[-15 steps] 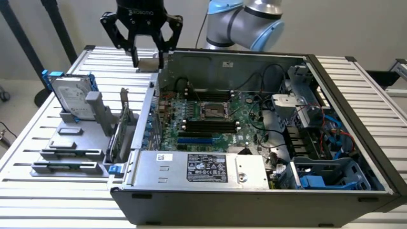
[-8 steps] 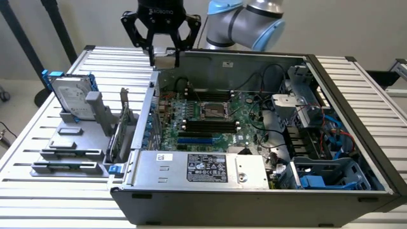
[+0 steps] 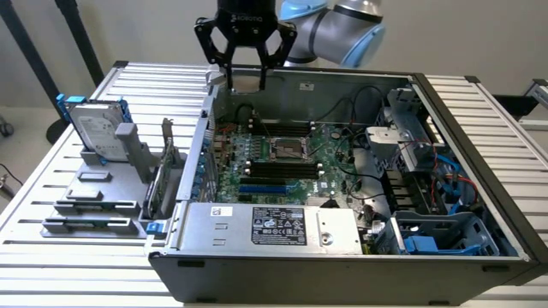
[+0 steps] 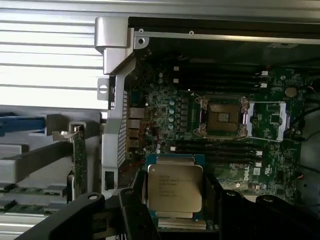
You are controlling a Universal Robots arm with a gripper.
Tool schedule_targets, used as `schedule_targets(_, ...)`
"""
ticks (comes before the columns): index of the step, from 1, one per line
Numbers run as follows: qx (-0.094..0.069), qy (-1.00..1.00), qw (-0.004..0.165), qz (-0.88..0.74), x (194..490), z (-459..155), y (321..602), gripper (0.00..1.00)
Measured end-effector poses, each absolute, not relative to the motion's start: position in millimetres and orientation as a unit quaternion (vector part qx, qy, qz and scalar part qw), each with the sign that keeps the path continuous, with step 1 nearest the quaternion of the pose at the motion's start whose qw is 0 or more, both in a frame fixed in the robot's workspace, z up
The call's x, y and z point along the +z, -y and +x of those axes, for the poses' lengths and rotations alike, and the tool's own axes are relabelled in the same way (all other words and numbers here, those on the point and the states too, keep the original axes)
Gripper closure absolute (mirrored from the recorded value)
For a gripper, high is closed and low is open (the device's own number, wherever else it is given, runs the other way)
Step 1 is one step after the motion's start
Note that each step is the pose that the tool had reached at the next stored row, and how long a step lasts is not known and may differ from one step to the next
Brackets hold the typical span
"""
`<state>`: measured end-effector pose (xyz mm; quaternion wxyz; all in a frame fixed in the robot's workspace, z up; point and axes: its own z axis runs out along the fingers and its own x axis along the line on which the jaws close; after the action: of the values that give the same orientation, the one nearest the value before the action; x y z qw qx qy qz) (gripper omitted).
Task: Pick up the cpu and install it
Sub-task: 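Pick up the cpu and move it towards the insertion slot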
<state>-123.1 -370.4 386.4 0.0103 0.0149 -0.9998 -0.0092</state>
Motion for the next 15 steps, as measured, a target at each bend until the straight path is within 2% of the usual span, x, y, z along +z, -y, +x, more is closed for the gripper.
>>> schedule_targets(15,-0.009,1.0,0.011,0.014,359,-59,350,0.45)
